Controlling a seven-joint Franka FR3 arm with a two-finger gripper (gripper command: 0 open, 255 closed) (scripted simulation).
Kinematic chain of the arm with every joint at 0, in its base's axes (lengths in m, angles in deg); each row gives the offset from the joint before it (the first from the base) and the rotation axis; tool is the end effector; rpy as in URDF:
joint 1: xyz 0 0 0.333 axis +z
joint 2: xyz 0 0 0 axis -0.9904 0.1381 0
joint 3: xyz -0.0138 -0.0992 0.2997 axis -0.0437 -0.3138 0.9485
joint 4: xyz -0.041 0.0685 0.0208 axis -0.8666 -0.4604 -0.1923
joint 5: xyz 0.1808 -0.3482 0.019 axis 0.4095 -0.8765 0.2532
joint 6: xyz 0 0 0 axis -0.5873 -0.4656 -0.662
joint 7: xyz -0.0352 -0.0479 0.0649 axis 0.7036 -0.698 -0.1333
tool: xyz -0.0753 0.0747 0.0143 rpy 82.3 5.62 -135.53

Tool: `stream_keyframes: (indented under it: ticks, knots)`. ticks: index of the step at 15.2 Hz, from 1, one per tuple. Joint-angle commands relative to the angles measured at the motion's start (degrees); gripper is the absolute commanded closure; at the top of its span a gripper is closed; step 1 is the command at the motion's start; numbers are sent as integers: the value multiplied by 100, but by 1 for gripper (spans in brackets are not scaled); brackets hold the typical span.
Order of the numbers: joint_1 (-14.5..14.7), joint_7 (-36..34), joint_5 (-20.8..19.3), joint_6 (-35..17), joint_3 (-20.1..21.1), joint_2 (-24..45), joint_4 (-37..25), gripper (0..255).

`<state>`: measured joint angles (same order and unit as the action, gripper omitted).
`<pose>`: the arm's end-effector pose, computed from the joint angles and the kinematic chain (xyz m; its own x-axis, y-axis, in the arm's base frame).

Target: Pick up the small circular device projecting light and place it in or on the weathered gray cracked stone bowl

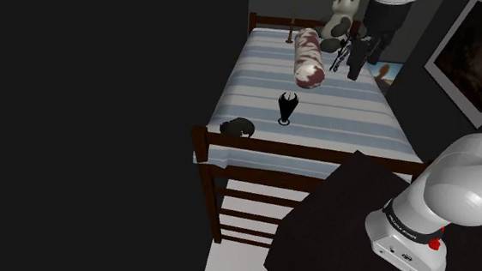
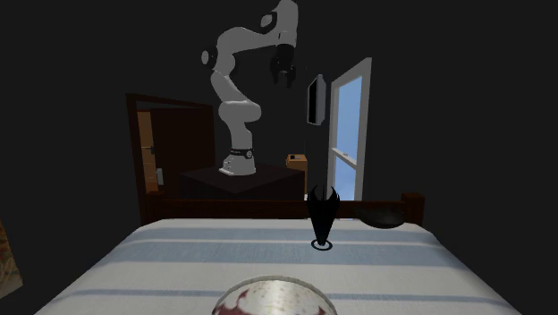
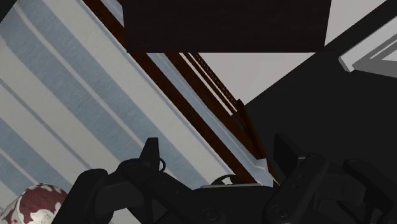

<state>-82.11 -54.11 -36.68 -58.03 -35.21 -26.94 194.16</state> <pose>0.3017 0.0053 0.5983 0.9998 0.0163 -0.0091 0.0172 -0.9934 0.1133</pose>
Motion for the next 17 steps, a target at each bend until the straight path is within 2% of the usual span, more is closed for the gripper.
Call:
stream_keyframes:
  ticks: [1, 9, 17]
  knots:
    - [0, 0, 0, 0, 0, 0, 0, 0]
    - [-98, 784, -278, -1312, -672, 1164, 126, 0]
    - [-131, 1605, -256, -2455, -1251, 2713, -280, 0]
